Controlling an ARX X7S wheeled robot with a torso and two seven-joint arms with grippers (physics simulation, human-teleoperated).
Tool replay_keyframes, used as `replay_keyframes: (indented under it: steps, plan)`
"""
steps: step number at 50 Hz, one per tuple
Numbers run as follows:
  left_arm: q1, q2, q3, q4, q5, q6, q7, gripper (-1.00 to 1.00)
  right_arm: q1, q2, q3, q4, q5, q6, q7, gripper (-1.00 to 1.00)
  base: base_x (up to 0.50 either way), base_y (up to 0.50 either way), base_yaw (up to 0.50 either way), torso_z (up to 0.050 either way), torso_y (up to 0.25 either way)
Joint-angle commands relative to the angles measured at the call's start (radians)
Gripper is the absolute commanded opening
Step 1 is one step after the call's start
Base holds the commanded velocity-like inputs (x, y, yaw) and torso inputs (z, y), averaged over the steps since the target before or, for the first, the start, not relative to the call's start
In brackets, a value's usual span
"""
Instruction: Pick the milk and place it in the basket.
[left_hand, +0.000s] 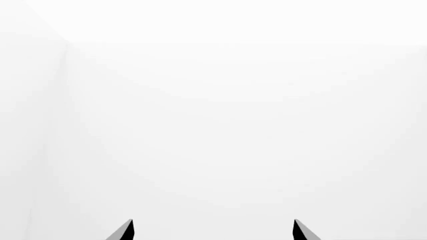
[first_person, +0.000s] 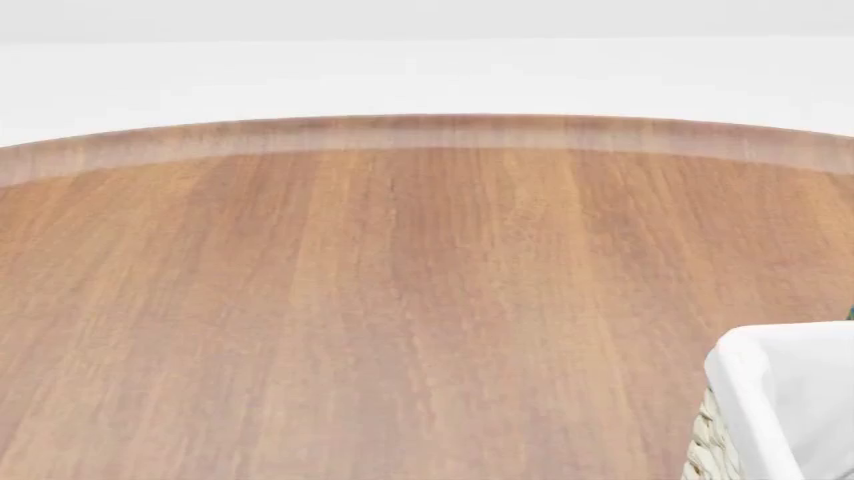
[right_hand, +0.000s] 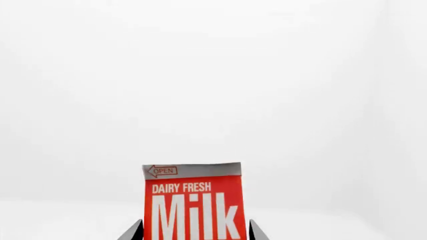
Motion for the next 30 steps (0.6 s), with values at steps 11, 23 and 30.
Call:
replay_keyframes:
  steps: [11, 23, 30]
  plan:
    - [-0.004, -0.004, 0.001, 0.001, -0.003, -0.002, -0.005, 1.00, -0.074, 0.034, 0.028, -0.006, -0.002, 0.017, 0.008, -1.00, 0.00, 0.00, 0.00, 0.001, 0.002]
    - [-0.009, -0.005, 0.005, -0.002, -0.004, -0.003, -0.004, 1.00, -0.060, 0.049, -0.010, -0.023, 0.029, 0.086, -0.012, -1.00, 0.00, 0.00, 0.00, 0.001, 0.002]
    - [-0.003, -0.006, 0.004, -0.003, -0.003, 0.001, -0.005, 1.00, -0.079, 0.062, -0.007, -0.018, 0.069, 0.109, -0.009, -1.00, 0.00, 0.00, 0.00, 0.000, 0.001]
